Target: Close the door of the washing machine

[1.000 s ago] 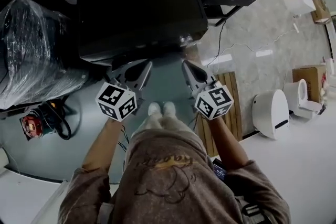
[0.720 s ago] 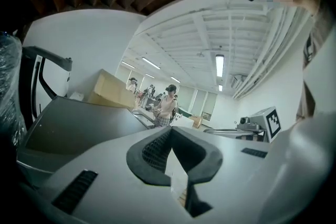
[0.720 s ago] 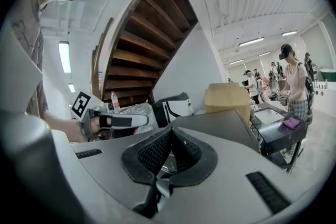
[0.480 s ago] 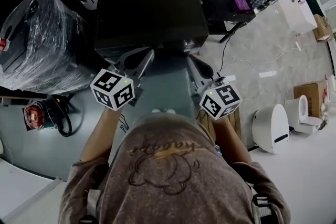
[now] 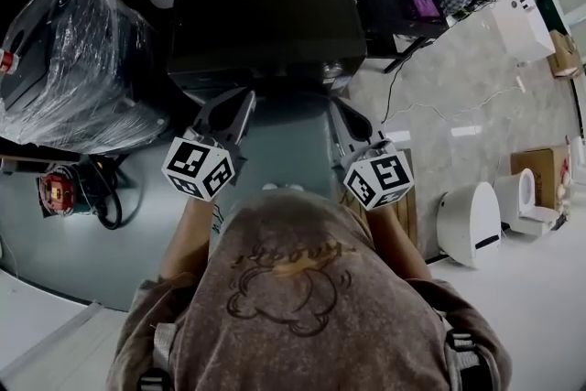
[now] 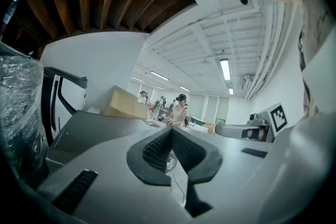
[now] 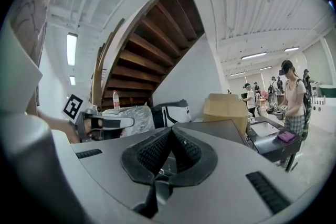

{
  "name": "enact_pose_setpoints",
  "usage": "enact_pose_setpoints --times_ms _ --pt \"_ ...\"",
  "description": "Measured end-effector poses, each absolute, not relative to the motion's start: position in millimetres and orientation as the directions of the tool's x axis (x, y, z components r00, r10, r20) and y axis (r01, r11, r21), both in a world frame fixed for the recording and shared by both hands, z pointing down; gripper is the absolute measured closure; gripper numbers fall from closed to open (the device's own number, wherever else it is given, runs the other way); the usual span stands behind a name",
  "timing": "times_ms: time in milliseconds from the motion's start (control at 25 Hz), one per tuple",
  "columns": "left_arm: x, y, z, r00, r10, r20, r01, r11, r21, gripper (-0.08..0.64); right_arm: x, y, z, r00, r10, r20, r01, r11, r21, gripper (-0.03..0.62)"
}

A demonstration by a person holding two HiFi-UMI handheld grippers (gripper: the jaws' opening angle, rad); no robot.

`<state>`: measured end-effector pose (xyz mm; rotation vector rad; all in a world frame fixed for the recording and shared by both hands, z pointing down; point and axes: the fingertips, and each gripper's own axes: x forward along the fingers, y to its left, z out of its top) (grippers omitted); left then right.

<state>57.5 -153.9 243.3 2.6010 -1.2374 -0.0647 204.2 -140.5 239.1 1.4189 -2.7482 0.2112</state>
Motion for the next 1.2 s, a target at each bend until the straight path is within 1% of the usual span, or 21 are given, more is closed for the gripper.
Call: enact_pose_setpoints --times_ms 160,560,1000,1200 --pt "55 -148 267 0.618 -0.78 0.093 -0.77 -0.578 0.269 0.558 208 -138 251 -0.577 -0.811 0.098 -0.816 0.568 -0.103 0.593" --pt "63 -145 300 0.618 -0.776 0.124 -0.778 -0.582 0.236 0.558 208 -140 292 -0.583 -0.8 0.146 -0.812 0.566 -0.139 0.593" --pt "58 -146 311 0.598 -0.789 0.141 -0.79 -0.551 0.268 0.558 209 -143 305 -0.567 -0.806 0.17 -0.823 0.547 -0.153 0.593" --pt "57 -147 309 0.587 -0.796 0.148 -0.799 -0.542 0.259 0.558 213 -145 304 -0.556 -0.814 0.167 -0.83 0.535 -0.156 0.593"
